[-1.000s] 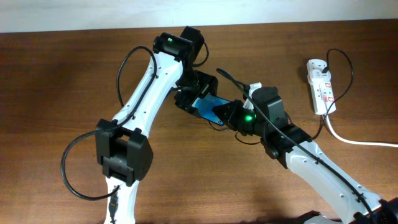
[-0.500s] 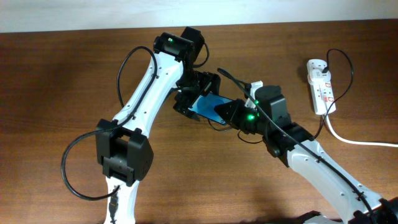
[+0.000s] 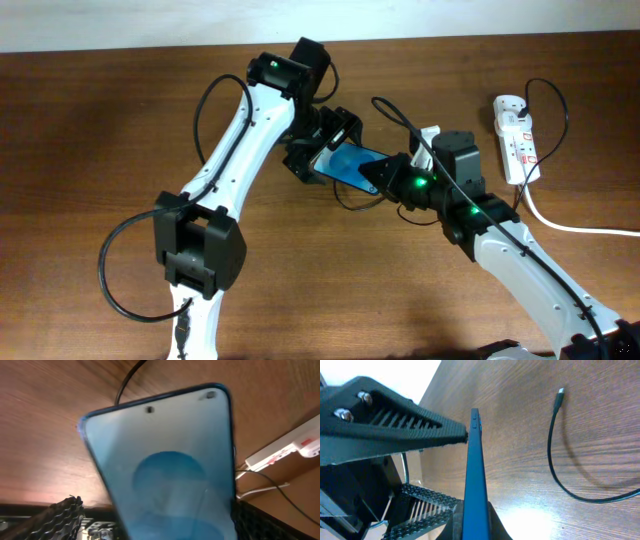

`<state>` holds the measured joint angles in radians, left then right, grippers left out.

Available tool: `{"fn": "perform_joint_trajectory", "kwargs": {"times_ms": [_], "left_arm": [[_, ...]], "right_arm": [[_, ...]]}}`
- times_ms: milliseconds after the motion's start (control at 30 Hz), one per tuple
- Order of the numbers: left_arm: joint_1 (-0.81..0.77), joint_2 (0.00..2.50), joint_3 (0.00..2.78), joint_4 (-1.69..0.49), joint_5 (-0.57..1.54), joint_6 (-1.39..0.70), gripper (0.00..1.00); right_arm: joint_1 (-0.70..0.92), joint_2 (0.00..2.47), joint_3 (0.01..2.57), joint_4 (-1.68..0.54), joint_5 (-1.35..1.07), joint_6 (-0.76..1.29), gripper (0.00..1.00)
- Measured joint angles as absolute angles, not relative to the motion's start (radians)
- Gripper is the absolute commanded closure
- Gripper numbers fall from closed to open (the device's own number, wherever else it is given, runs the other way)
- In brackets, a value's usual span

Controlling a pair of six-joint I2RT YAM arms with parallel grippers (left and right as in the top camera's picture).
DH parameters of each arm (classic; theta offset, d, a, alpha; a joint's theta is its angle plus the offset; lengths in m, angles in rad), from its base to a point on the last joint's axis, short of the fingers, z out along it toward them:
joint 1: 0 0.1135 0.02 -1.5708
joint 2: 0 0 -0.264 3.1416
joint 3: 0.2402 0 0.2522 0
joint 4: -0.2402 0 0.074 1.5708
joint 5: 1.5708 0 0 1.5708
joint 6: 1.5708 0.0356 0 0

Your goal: Plug charger to phone and switch on socket

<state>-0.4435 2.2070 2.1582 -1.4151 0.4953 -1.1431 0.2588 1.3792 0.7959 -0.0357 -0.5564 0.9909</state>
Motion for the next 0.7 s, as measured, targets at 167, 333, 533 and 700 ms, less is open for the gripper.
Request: {"fn": "perform_joint_trajectory", "kwargs": {"times_ms": [167,333,533,700], "left_arm": [[-0.439,2.207,2.158,-1.350,0.525,-1.091,0.01],[-0.439,2.207,2.158,-1.250,0.614,-0.876,0.01],[-0.400,2.207,2.159,-1.222,0.846,-0.560,0.28],[-0.321,2.207,2.159,-1.237,0.997,-0.427,0.24]], "right_arm": [[0.251,1.379,0.796,-0.035,-0.555,0.991,0.96],[0.205,1.379,0.796,-0.020,-0.563,0.991,0.96],[0.092,1.374,0.796,0.008,-0.602,0.991,0.96],[0.062,1.305,0.796,0.009,-0.604,0.991,0.96]]}}
